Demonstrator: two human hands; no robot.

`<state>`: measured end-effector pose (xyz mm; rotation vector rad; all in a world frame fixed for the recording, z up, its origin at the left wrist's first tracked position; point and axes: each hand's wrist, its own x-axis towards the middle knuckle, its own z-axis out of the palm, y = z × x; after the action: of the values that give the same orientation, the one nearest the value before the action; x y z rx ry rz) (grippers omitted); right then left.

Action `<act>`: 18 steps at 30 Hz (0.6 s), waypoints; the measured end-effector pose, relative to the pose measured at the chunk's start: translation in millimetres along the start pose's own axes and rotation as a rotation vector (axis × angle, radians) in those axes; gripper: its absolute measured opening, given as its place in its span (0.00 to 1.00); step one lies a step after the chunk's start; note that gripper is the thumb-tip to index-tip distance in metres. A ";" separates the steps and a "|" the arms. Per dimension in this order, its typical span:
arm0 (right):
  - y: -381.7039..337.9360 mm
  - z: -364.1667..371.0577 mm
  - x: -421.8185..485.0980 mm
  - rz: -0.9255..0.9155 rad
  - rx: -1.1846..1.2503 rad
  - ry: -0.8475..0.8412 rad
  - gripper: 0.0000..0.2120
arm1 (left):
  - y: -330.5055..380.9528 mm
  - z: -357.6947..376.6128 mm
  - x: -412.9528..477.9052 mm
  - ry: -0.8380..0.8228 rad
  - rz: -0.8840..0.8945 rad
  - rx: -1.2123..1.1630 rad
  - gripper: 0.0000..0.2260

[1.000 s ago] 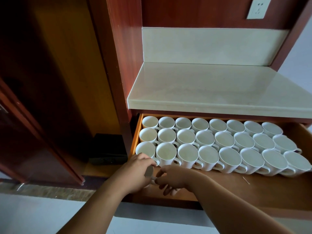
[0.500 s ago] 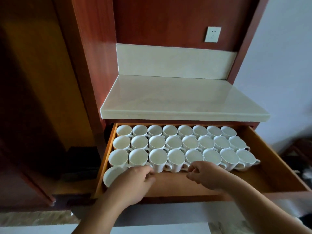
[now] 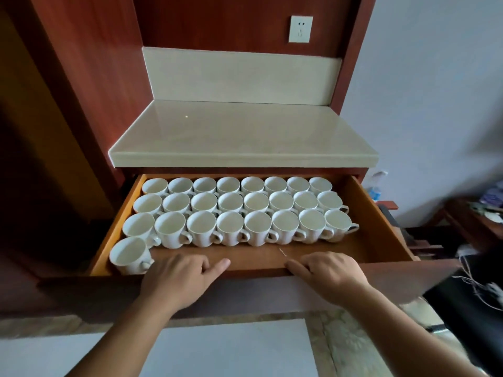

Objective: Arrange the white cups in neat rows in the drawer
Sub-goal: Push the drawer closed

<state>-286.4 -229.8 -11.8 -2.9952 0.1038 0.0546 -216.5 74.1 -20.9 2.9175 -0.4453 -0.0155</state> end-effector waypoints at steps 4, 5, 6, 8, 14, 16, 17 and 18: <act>0.0 9.8 -2.6 -0.016 -0.054 0.119 0.29 | -0.9 2.9 -1.0 -0.010 0.030 0.034 0.35; 1.1 10.8 -1.5 -0.022 -0.068 0.125 0.30 | -0.9 2.8 -0.9 -0.010 0.039 0.036 0.36; 2.5 11.8 -0.5 -0.028 -0.083 0.130 0.31 | -1.1 2.8 -0.6 -0.010 0.047 0.042 0.37; 4.7 14.6 1.2 -0.036 -0.109 0.140 0.32 | -0.9 2.0 0.0 -0.017 0.054 0.055 0.37; 8.9 13.9 13.6 -0.041 -0.124 0.161 0.34 | 1.6 4.0 12.4 -0.001 0.062 0.063 0.37; 9.8 15.3 20.7 -0.042 -0.112 0.162 0.35 | -1.0 4.1 19.6 0.009 0.074 0.073 0.38; 9.8 16.3 24.7 -0.044 -0.108 0.167 0.35 | -2.7 4.1 23.9 0.014 0.080 0.080 0.38; 9.9 17.2 28.7 -0.045 -0.108 0.174 0.35 | -4.1 4.1 28.3 0.014 0.083 0.086 0.39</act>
<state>-259.0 -238.9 -31.4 -3.1032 0.0529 -0.2123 -188.4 68.8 -25.2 2.9777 -0.5777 0.0365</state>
